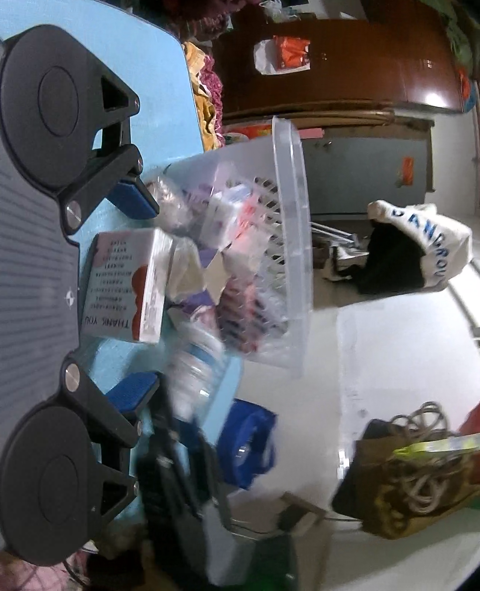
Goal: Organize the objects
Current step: 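Grasp the white THANK YOU box with left tool while right grasps the white cylinder, then carry both items over the basket and open both tools, then grasp the white printed packet with left tool while right grasps the purple box, then drop both items into the white basket by opening both tools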
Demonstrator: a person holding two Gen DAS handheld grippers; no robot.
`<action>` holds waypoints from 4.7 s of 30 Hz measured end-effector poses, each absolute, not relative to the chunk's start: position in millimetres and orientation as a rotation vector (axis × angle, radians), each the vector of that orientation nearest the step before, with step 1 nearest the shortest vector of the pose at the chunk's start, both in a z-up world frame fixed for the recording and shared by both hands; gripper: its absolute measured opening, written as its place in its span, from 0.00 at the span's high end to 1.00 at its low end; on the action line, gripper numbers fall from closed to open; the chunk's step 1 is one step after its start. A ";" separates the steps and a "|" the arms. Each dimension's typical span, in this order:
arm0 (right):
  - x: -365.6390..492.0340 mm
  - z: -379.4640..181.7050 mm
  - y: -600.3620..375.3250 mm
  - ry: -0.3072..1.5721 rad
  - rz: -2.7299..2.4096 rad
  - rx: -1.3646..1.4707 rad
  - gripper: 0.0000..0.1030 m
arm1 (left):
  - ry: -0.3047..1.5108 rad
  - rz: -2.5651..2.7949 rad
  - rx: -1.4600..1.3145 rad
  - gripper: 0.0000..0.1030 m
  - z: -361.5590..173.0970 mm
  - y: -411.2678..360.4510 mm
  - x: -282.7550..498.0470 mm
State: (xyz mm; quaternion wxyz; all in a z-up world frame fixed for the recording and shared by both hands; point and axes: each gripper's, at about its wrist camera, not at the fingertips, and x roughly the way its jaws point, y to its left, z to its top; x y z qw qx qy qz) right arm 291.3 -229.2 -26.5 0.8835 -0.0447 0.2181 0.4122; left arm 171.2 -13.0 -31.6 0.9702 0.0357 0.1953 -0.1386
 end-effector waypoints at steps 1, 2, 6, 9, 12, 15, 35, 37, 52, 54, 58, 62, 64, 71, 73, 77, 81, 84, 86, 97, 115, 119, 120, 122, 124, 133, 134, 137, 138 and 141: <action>292.7 -26.2 -234.7 0.444 0.843 -0.069 0.54 | 0.409 -0.275 0.086 0.10 -32.5 -16.8 175.0; 292.1 -26.2 -237.2 0.438 0.839 -0.050 0.54 | 0.419 -0.272 0.093 0.10 -33.2 -18.8 178.1; 290.7 -28.8 -242.3 0.410 0.837 -0.005 0.54 | 0.469 -0.244 0.111 0.11 -35.9 -23.4 188.7; 289.4 -29.6 -242.9 0.395 0.834 0.002 0.54 | 0.490 -0.225 0.088 0.27 -37.3 -20.5 191.2; 284.6 -30.9 -251.5 0.381 0.834 0.022 0.54 | 0.455 -0.232 0.059 0.28 -36.0 -15.9 185.5; 278.4 -30.5 -258.2 0.347 0.818 0.026 0.54 | 0.373 -0.268 0.027 0.28 -34.3 -9.1 174.2; 257.4 6.9 -275.8 0.103 0.790 0.116 0.54 | 0.090 -0.279 -0.147 0.28 13.8 21.0 154.0; 265.2 42.3 -261.8 0.063 0.770 0.029 0.54 | 0.047 -0.244 -0.146 0.28 51.6 21.9 171.4; 344.2 83.4 -186.6 0.171 0.643 -0.226 0.03 | 0.361 -0.077 -0.173 0.06 87.7 33.8 299.7; 323.2 80.5 -205.8 0.127 0.645 -0.183 0.00 | 0.287 -0.114 -0.169 0.05 85.3 35.3 266.2; 283.4 51.1 -250.0 0.115 0.654 -0.058 0.00 | 0.232 -0.214 -0.093 0.03 51.4 19.2 199.1; 301.7 16.1 -252.5 0.312 0.640 -0.045 0.00 | 0.453 -0.296 -0.036 0.04 4.0 -12.1 195.2; 315.0 0.8 -243.6 0.407 0.610 -0.075 0.00 | 0.517 -0.304 -0.033 0.05 -10.7 -25.5 201.5; 325.8 -12.2 -238.6 0.511 0.584 -0.030 0.00 | 0.633 -0.248 -0.026 0.32 -35.7 -42.9 219.9; 328.5 -15.5 -236.7 0.528 0.597 -0.027 0.00 | 0.622 -0.251 -0.044 0.33 -40.1 -37.1 216.3; 334.1 -22.4 -220.0 0.549 0.625 -0.041 0.00 | 0.592 -0.246 -0.079 0.33 -39.7 -17.7 202.2; 338.1 -24.5 -201.9 0.574 0.658 -0.082 0.00 | 0.563 -0.259 -0.099 0.33 -37.2 -7.9 191.7; 340.5 -24.5 -191.5 0.576 0.659 -0.120 0.00 | 0.557 -0.265 -0.115 0.33 -37.4 -1.9 188.8; 341.2 -25.6 -187.2 0.574 0.645 -0.142 0.05 | 0.551 -0.279 -0.126 0.33 -38.2 0.4 187.3; 309.9 -19.8 -216.5 0.491 0.621 -0.149 0.28 | 0.453 -0.305 -0.146 0.42 -38.5 8.9 172.5; 280.4 -9.8 -238.2 0.392 0.674 -0.057 0.28 | 0.535 -0.144 0.026 0.36 -48.1 -25.9 173.6; 277.4 -10.8 -239.9 0.385 0.673 -0.056 0.28 | 0.550 -0.128 0.020 0.50 -49.4 -28.1 178.5; 276.2 -10.5 -241.8 0.379 0.671 -0.052 0.28 | 0.538 -0.136 0.017 0.51 -49.6 -27.7 176.4; 273.2 -9.1 -245.7 0.369 0.670 -0.043 0.28 | 0.484 -0.161 0.000 0.51 -48.0 -25.7 168.7; 268.4 -6.5 -250.9 0.346 0.675 -0.026 0.28 | 0.426 -0.169 -0.019 0.51 -45.0 -21.6 160.3; 259.8 76.8 -242.5 0.090 0.695 -0.011 0.28 | 0.144 -0.170 -0.027 0.51 63.8 6.9 182.5; 268.7 89.7 -234.7 0.075 0.690 -0.035 0.28 | 0.139 -0.163 -0.023 0.51 79.0 9.9 198.9; 301.0 115.6 -209.3 0.056 0.613 -0.133 0.28 | 0.184 -0.155 -0.030 0.50 102.4 16.9 247.6; 314.8 118.5 -202.2 0.084 0.616 -0.146 0.27 | 0.209 -0.142 -0.044 0.49 101.9 19.2 264.8; 347.7 111.5 -185.2 0.163 0.604 -0.170 0.10 | 0.303 -0.121 -0.032 0.24 84.5 21.6 295.7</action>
